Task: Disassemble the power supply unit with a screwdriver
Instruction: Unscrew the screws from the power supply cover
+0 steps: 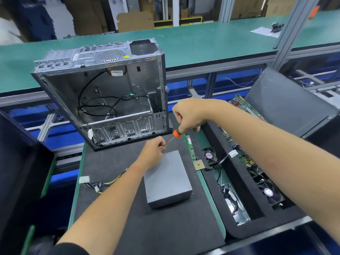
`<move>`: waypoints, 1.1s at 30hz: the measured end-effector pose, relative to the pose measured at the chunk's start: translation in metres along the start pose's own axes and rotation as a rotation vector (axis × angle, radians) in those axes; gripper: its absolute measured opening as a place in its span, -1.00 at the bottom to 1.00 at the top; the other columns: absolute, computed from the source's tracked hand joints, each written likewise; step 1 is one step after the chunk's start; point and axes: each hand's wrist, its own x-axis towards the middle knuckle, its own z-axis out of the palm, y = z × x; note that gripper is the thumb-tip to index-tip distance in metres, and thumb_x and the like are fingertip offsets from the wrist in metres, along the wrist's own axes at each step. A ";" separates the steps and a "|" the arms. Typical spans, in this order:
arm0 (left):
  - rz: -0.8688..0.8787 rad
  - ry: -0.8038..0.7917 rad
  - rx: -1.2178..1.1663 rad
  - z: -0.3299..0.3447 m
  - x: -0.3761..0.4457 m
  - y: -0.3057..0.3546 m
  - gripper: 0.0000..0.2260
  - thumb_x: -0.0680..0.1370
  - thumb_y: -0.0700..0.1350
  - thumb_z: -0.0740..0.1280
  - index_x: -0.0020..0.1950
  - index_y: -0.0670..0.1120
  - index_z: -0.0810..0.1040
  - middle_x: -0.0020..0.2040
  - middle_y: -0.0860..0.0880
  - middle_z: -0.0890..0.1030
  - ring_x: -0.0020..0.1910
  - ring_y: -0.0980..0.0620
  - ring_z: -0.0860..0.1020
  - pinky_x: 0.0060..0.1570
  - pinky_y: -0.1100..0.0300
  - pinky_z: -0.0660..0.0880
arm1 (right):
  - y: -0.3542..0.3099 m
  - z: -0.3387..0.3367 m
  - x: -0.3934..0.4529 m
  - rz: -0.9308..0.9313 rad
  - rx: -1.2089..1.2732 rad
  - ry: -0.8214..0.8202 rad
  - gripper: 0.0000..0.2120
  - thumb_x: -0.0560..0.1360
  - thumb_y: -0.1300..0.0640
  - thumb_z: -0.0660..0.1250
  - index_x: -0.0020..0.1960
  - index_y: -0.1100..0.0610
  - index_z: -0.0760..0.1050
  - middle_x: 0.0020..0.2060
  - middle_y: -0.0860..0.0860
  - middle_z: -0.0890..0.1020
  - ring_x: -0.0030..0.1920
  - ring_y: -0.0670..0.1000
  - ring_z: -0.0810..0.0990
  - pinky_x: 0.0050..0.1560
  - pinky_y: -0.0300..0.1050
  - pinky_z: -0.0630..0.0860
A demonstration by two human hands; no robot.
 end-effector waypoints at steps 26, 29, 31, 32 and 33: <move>-0.628 0.302 0.106 -0.083 -0.216 -0.171 -0.87 0.39 -0.30 0.45 -0.27 -0.08 0.62 -0.30 0.07 0.53 -0.26 0.06 0.51 -0.20 0.26 0.39 | -0.215 0.120 0.119 -0.524 -0.198 -0.194 -0.80 0.40 -0.01 0.26 -0.09 0.09 0.37 -0.23 0.07 0.57 -0.40 0.09 0.62 -0.39 -0.07 0.54; -0.623 0.335 0.080 -0.074 -0.208 -0.174 -0.79 0.40 -0.37 0.38 -0.28 -0.05 0.61 -0.28 0.04 0.57 -0.27 0.07 0.53 -0.22 0.32 0.42 | -0.217 0.125 0.124 -0.518 -0.221 -0.194 -0.82 0.41 0.00 0.26 -0.09 0.09 0.37 -0.21 0.09 0.58 -0.31 0.13 0.65 -0.32 -0.01 0.55; -0.641 0.366 0.044 -0.071 -0.201 -0.173 -0.74 0.41 -0.38 0.33 -0.29 -0.02 0.59 -0.31 0.08 0.55 -0.33 0.14 0.50 -0.32 0.44 0.36 | -0.214 0.124 0.126 -0.503 -0.225 -0.192 -0.82 0.43 0.00 0.26 -0.08 0.09 0.38 -0.19 0.10 0.60 -0.34 0.12 0.65 -0.36 -0.06 0.50; -0.649 0.376 0.026 -0.069 -0.197 -0.173 -0.74 0.42 -0.39 0.32 -0.28 -0.02 0.59 -0.33 0.10 0.52 -0.35 0.17 0.48 -0.37 0.49 0.32 | -0.211 0.123 0.126 -0.493 -0.230 -0.189 -0.82 0.44 0.00 0.26 -0.07 0.10 0.38 -0.19 0.11 0.61 -0.37 0.11 0.64 -0.37 -0.08 0.49; -0.652 0.382 0.007 -0.068 -0.194 -0.173 -0.74 0.43 -0.40 0.31 -0.27 -0.04 0.60 -0.34 0.10 0.51 -0.36 0.18 0.47 -0.40 0.50 0.33 | -0.209 0.122 0.127 -0.484 -0.231 -0.185 -0.81 0.44 -0.01 0.26 -0.06 0.10 0.38 -0.19 0.11 0.61 -0.42 0.10 0.62 -0.38 -0.11 0.47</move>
